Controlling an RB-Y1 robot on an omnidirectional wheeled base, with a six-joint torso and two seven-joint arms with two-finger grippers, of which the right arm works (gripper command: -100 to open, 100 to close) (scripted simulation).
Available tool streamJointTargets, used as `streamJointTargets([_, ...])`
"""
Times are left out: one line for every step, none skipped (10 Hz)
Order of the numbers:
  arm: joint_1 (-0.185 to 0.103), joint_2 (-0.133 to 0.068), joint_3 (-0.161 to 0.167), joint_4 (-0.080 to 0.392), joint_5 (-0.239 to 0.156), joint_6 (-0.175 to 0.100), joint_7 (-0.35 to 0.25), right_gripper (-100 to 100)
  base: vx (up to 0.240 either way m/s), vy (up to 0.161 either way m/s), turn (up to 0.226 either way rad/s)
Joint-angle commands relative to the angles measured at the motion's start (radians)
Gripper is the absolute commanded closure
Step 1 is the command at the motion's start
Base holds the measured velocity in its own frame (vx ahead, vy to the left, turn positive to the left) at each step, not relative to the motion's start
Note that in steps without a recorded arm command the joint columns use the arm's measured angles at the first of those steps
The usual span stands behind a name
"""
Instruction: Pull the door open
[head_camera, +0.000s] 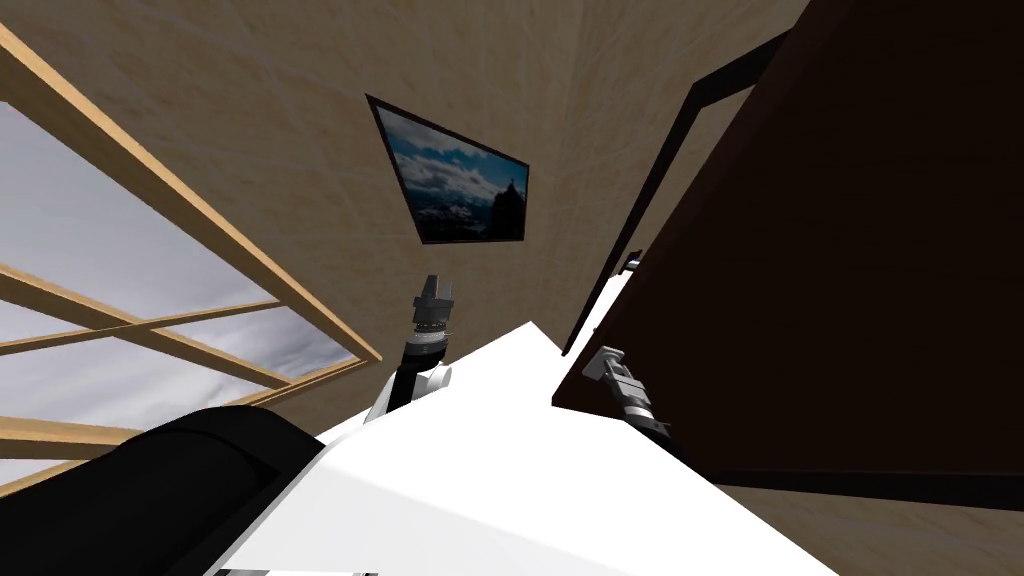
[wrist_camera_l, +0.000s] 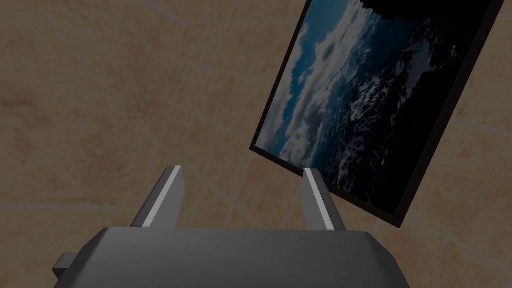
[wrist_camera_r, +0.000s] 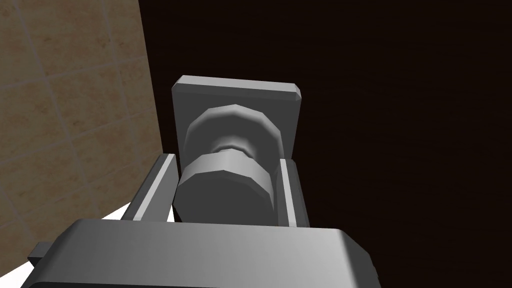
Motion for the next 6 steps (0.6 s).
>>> streamJointTargets([0.006,-0.014,0.016,0.006,0.003,-0.006,-0.017,100,-0.202,-0.046,0.119])
streamJointTargets([0.009,-0.024,0.022,0.007,0.005,-0.012,-0.026,100,-0.218,-0.051,0.141])
streamJointTargets([0.013,-0.034,0.028,0.007,0.007,-0.018,-0.035,100,-0.210,-0.065,0.139])
streamJointTargets([0.017,-0.048,0.035,0.007,0.009,-0.025,-0.046,100,-0.223,-0.046,0.164])
streamJointTargets([0.019,-0.055,0.040,0.008,0.010,-0.029,-0.053,100,-0.220,-0.060,0.123])
streamJointTargets([0.022,-0.065,0.045,0.008,0.011,-0.034,-0.061,100,-0.231,-0.043,0.109])
